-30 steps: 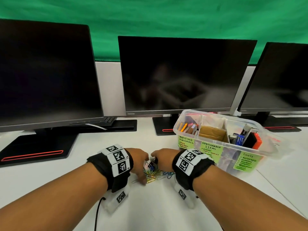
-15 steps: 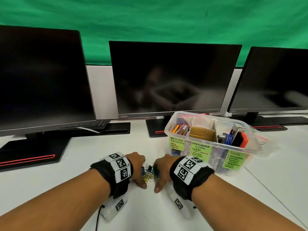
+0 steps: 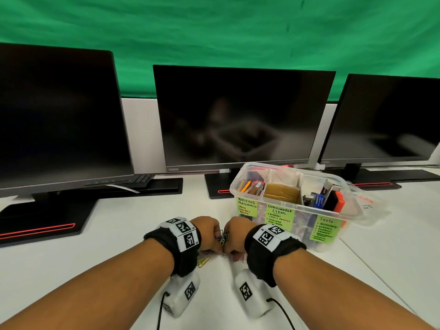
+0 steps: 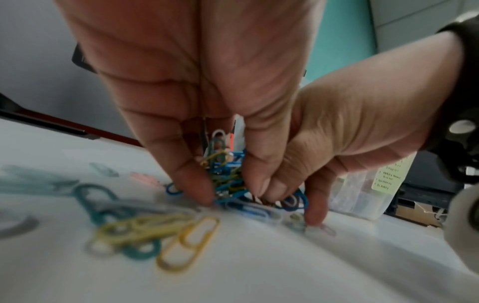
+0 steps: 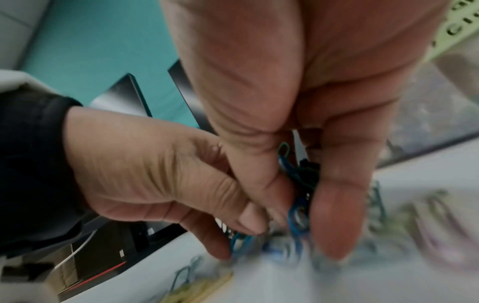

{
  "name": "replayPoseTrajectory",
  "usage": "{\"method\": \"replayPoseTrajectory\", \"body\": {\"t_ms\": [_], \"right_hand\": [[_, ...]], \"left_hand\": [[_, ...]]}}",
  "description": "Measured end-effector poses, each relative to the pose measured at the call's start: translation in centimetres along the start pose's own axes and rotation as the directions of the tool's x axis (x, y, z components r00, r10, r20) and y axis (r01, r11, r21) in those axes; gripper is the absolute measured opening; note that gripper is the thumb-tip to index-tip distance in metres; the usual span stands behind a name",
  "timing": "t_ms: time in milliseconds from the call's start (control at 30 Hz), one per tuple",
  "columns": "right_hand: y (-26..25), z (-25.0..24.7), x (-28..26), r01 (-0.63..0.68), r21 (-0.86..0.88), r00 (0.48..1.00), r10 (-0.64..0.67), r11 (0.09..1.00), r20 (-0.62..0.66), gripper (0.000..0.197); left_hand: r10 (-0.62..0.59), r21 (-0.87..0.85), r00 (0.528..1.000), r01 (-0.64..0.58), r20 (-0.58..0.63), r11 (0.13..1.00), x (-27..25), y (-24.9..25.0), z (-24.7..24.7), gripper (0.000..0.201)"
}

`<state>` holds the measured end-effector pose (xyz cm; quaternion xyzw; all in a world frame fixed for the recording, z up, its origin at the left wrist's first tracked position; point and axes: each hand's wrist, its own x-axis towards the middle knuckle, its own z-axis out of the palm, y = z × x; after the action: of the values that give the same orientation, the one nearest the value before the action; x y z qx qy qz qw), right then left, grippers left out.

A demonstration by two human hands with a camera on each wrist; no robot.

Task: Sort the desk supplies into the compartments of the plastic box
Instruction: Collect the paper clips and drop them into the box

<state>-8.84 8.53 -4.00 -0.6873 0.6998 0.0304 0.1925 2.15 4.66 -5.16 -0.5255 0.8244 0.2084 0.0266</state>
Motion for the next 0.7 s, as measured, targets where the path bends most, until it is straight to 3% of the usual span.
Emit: {"method": "replayPoseTrajectory", "body": {"t_ms": [67, 133, 200, 367, 433, 500, 567, 700], "right_hand": [[-0.2, -0.7, -0.2, 0.001, -0.001, 1.000, -0.001, 1.000, -0.021, 0.005], [-0.6, -1.7, -0.5, -0.002, 0.006, 0.998, 0.003, 1.000, -0.068, 0.022], [-1.1, -3.2, -1.0, 0.026, 0.074, 0.993, -0.017, 0.997, -0.121, 0.025], [-2.0, -8.8, -3.2, 0.104, 0.265, 0.965, -0.032, 0.959, -0.262, 0.014], [-1.7, -11.3, -3.9, 0.121, 0.242, 0.945, -0.036, 0.963, -0.326, 0.013], [-0.7, -13.5, -4.1, 0.108, 0.184, 0.922, -0.029, 0.977, -0.386, 0.015], [0.8, -15.3, -3.9, 0.095, 0.219, 0.922, -0.003, 0.971, -0.387, 0.006], [4.3, -17.8, -3.2, 0.003, 0.256, 0.920, 0.098, 0.967, -0.380, 0.011]], "left_hand": [[0.016, -0.051, 1.000, -0.016, -0.011, 0.999, -0.1, 0.0, -0.6, 0.030], [0.033, -0.128, 0.999, -0.036, -0.032, 0.991, -0.6, 0.0, -1.9, 0.026], [0.059, -0.165, 0.995, -0.072, -0.077, 0.984, -1.4, 0.1, -3.9, 0.023], [0.145, -0.124, 0.966, -0.174, -0.212, 0.977, -3.3, 2.3, -10.5, 0.018], [0.169, -0.110, 0.951, -0.203, -0.258, 0.973, -3.2, 3.8, -12.8, 0.020], [0.187, -0.122, 0.937, -0.231, -0.295, 0.965, -2.5, 5.5, -14.4, 0.019], [0.207, -0.127, 0.925, -0.258, -0.320, 0.958, -1.2, 7.3, -15.3, 0.016], [0.241, -0.136, 0.921, -0.293, -0.305, 0.947, 2.2, 10.9, -16.0, 0.021]]}}
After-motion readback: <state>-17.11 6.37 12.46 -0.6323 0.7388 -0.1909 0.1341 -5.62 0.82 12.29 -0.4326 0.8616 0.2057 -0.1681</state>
